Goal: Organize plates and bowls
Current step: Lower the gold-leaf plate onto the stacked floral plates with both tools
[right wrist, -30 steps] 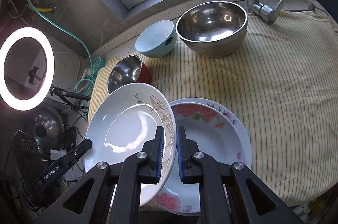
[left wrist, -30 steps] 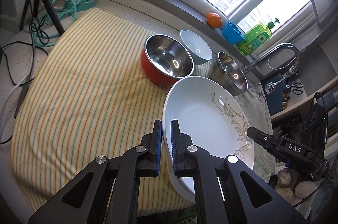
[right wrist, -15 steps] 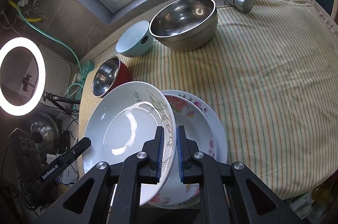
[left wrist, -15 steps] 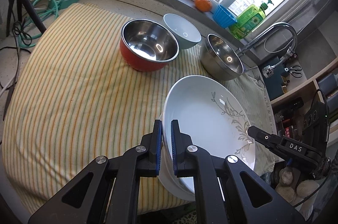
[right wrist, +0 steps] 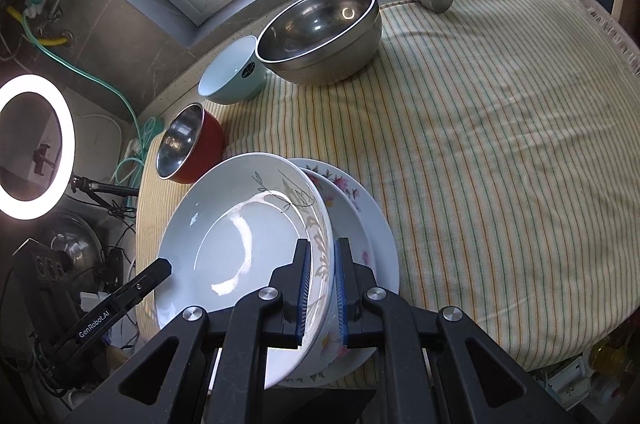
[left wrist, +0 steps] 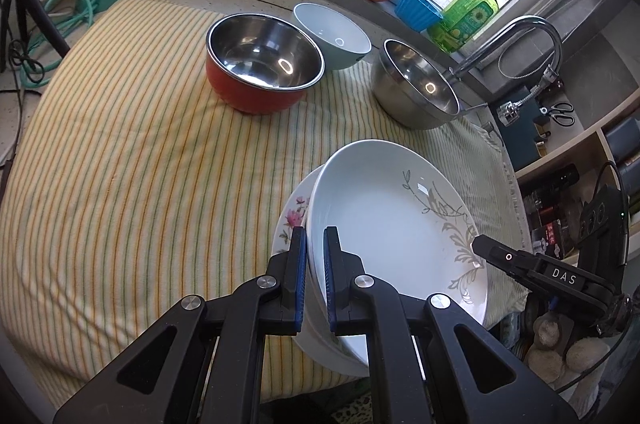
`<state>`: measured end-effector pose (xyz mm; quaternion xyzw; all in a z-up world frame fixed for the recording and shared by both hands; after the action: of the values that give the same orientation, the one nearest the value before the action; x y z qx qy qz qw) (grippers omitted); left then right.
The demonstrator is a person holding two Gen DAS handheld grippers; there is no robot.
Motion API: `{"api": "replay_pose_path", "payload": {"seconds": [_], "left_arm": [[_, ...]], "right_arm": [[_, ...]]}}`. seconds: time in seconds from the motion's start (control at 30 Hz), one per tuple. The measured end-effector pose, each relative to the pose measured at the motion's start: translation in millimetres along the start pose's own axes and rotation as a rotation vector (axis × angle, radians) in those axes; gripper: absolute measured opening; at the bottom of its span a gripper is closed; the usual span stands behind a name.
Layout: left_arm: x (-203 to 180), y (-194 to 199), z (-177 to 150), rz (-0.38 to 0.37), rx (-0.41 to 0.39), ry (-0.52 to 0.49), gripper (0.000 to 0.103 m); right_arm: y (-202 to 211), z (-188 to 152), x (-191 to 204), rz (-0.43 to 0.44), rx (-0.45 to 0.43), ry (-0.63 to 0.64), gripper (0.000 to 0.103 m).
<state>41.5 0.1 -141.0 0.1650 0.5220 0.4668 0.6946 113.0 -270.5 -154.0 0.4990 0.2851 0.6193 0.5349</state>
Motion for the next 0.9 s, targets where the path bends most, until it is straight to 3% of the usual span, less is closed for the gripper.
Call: {"api": "replay_pose_path", "payload": {"seconds": [0.9], "left_arm": [[-3.6,-23.3,-9.3,0.03,0.043,-0.052,0.006]], "right_arm": [[-14.6,-9.7,-10.3,-0.057,0.013,0.019,0.011]]}}
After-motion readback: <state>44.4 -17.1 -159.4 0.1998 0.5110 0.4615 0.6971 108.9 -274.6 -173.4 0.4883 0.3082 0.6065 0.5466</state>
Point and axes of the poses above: each gripper's, at about its wrist camera, not at the fingertips, and y roughly against the way its jaws point, x to its left, z to its top, the point moved 2 cm from there along -y, roughly the way its jaws point, and after that the axes turned 9 degrees about -z, right-handed, at the moved point
